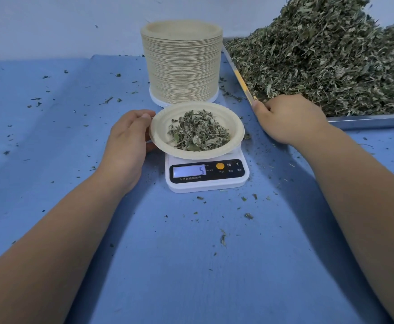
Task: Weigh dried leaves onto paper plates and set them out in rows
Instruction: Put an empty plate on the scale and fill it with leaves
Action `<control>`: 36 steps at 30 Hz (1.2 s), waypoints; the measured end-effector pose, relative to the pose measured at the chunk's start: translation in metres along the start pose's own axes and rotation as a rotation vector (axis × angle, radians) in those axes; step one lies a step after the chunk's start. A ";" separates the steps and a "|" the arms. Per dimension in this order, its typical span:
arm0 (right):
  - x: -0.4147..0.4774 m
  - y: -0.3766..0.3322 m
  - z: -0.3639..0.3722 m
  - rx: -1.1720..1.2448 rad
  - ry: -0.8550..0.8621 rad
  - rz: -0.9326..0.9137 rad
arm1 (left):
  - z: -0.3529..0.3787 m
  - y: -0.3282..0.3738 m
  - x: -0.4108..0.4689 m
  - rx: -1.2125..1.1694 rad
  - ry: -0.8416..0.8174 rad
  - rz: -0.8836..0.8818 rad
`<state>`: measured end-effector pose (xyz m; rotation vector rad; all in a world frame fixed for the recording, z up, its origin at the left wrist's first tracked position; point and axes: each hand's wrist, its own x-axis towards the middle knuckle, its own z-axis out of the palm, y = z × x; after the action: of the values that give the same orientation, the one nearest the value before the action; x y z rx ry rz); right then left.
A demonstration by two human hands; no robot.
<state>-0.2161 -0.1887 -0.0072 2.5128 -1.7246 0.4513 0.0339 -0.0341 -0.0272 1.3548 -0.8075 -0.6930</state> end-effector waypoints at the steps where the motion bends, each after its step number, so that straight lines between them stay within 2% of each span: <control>1: 0.000 0.000 0.001 0.008 0.013 -0.007 | 0.000 0.000 0.000 0.000 0.002 0.000; 7: -0.001 -0.002 0.005 0.126 0.164 -0.046 | 0.000 -0.001 0.001 -0.006 0.006 -0.004; 13: -0.002 -0.006 -0.003 0.227 0.239 -0.063 | -0.001 -0.005 0.003 0.004 0.005 0.001; 18: -0.001 -0.052 -0.031 0.473 0.362 -0.094 | -0.004 -0.008 0.007 0.009 0.017 -0.019; 22: 0.008 -0.099 -0.041 0.528 0.235 -0.255 | -0.004 -0.010 0.009 0.012 0.021 -0.019; 24: 0.016 -0.113 -0.039 0.469 0.093 -0.305 | -0.004 -0.010 0.009 -0.003 0.026 -0.016; 26: 0.023 -0.119 -0.035 0.385 0.027 -0.325 | -0.003 -0.010 0.009 -0.017 0.029 -0.015; 28: 0.026 -0.117 -0.031 0.370 0.035 -0.329 | -0.003 -0.010 0.008 -0.015 0.028 -0.015; 33: 0.035 -0.093 -0.025 0.533 0.143 -0.257 | -0.003 -0.011 0.010 -0.005 0.033 -0.012; 36: 0.049 -0.061 -0.020 0.409 0.144 -0.134 | -0.003 -0.012 0.012 -0.004 0.037 -0.015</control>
<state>-0.1481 -0.2058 0.0322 2.7514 -1.5278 1.0392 0.0434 -0.0430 -0.0384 1.3676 -0.7671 -0.6785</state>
